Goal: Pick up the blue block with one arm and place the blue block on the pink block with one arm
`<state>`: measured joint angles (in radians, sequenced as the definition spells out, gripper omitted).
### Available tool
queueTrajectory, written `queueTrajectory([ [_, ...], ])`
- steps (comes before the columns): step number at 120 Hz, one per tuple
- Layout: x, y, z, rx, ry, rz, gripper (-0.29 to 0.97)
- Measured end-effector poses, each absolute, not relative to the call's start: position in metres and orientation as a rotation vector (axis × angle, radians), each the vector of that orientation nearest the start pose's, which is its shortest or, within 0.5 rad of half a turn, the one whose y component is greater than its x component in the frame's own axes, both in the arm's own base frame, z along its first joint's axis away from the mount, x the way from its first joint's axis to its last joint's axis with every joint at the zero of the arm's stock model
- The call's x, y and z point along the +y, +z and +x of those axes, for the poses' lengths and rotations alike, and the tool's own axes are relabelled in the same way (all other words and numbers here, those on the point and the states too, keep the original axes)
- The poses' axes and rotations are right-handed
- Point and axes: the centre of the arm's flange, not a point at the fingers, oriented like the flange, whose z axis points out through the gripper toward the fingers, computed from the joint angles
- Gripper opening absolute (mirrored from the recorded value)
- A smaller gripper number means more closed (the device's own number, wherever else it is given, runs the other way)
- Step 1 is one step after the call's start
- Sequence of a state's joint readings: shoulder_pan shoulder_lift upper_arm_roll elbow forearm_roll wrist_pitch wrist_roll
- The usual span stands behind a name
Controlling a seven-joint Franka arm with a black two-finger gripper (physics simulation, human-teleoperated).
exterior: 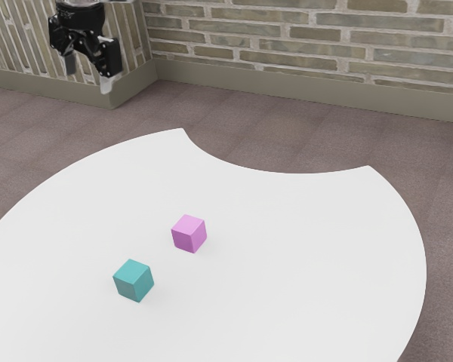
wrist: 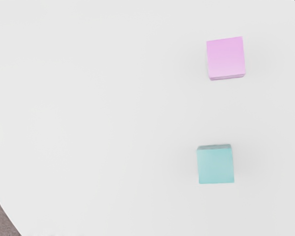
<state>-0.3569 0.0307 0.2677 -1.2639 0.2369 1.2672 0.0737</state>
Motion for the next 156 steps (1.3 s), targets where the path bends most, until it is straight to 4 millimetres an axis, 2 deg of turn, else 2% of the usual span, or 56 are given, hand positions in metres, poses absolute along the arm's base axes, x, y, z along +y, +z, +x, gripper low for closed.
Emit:
queueTrajectory([
  [18,0.006,0.724,0.525,0.076,0.037,-2.909,0.68],
  [24,0.015,0.716,0.527,0.058,0.067,-2.909,0.68],
  [32,0.023,0.691,0.531,0.049,0.132,-2.907,0.68],
  [43,0.029,0.644,0.54,0.062,0.218,-2.905,0.68],
  [64,0.025,0.565,0.55,0.103,0.28,-2.931,0.68],
  [75,0.024,0.517,0.549,0.116,0.312,-2.948,0.68],
  [88,0.027,0.477,0.545,0.098,0.302,-2.966,0.68],
  [99,0.03,0.439,0.532,0.076,0.296,-2.985,0.68],
  [120,0.029,0.393,0.504,0.025,0.243,-3.02,0.68],
  [142,-0.018,0.346,0.478,0.091,0.251,-3.021,0.68],
  [147,-0.016,0.34,0.474,0.07,0.246,-3.024,0.68],
  [156,-0.003,0.333,0.475,-0.002,0.226,-3.028,0.68],
])
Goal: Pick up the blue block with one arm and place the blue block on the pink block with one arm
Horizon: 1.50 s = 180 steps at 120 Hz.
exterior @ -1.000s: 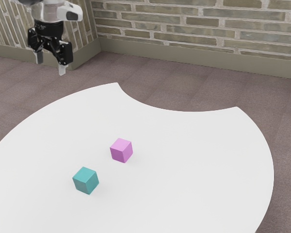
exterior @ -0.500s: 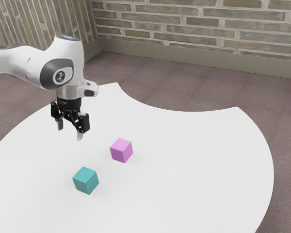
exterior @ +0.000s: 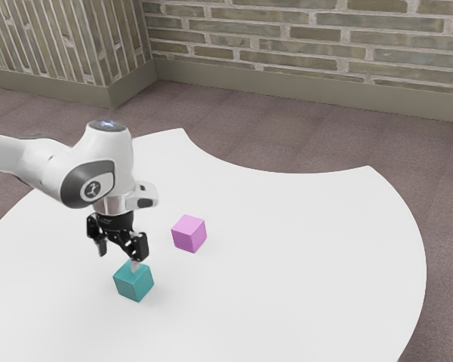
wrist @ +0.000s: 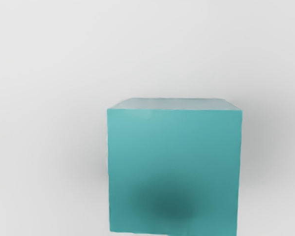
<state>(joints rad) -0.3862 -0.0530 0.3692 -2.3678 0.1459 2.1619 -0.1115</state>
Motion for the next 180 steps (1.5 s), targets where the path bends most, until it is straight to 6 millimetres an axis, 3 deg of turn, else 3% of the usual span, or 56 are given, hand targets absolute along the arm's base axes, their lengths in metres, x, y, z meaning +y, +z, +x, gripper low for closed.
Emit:
queueTrajectory([
  [15,0.015,0.319,0.479,-0.098,0.206,-3.022,0.68],
  [45,0.03,0.307,0.487,-0.235,0.154,-3.028,0.68],
  [57,0.02,0.31,0.492,-0.228,0.122,-3.033,0.68],
  [79,-0.029,0.304,0.491,-0.114,0.117,-3.04,0.68],
  [89,-0.04,0.302,0.49,-0.094,0.117,-3.042,0.68],
  [122,-0.006,0.298,0.492,-0.224,0.132,-3.035,0.68],
  [146,-0.019,0.284,0.491,-0.199,0.168,-3.022,0.68],
  [180,-0.011,0.252,0.491,-0.248,0.234,-2.995,0.68],
])
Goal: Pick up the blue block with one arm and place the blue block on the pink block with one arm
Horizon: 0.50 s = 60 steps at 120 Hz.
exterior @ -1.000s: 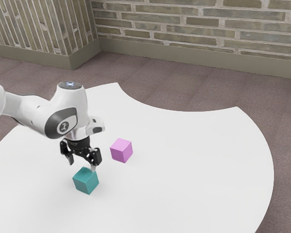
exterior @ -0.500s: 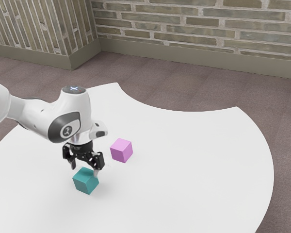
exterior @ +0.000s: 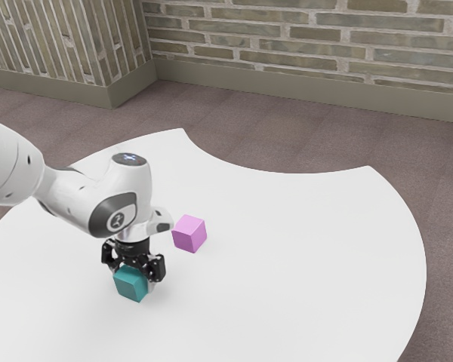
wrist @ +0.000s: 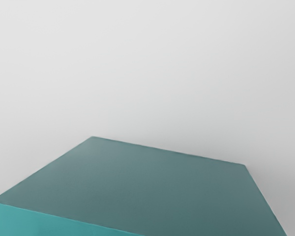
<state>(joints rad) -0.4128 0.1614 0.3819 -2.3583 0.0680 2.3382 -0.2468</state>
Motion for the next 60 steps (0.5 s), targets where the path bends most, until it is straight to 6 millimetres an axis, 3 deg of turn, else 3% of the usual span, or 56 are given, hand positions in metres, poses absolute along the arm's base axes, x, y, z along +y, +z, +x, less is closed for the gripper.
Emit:
queueTrajectory([
  [12,-0.009,0.247,0.492,-0.27,0.235,-2.995,0.67],
  [25,-0.004,0.246,0.493,-0.32,0.23,-3.009,0.52],
  [40,-0.005,0.247,0.495,-0.332,0.218,-3.015,0.5],
  [60,-0.009,0.282,0.53,-0.294,0.1,-3.029,0.35],
])
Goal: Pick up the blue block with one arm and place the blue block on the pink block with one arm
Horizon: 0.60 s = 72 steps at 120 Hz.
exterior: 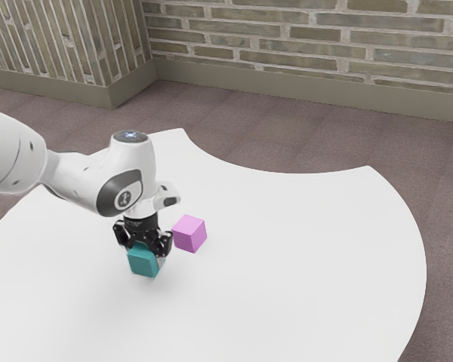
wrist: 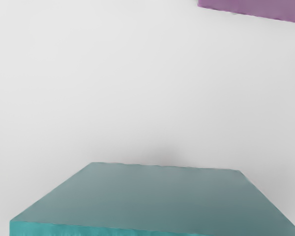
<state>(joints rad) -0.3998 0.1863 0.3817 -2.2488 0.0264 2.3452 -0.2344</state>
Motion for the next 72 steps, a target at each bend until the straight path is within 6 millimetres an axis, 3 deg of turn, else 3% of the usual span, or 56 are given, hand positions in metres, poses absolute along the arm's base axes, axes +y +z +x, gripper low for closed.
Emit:
queueTrajectory([
  [21,-0.016,0.318,0.577,-0.218,0.001,-3.021,0.34],
  [36,-0.015,0.345,0.598,-0.182,-0.033,-3.018,0.33],
  [54,0.001,0.351,0.629,-0.173,-0.013,-3.006,0.33],
  [72,-0.003,0.327,0.642,-0.123,0.068,-3.025,0.33],
])
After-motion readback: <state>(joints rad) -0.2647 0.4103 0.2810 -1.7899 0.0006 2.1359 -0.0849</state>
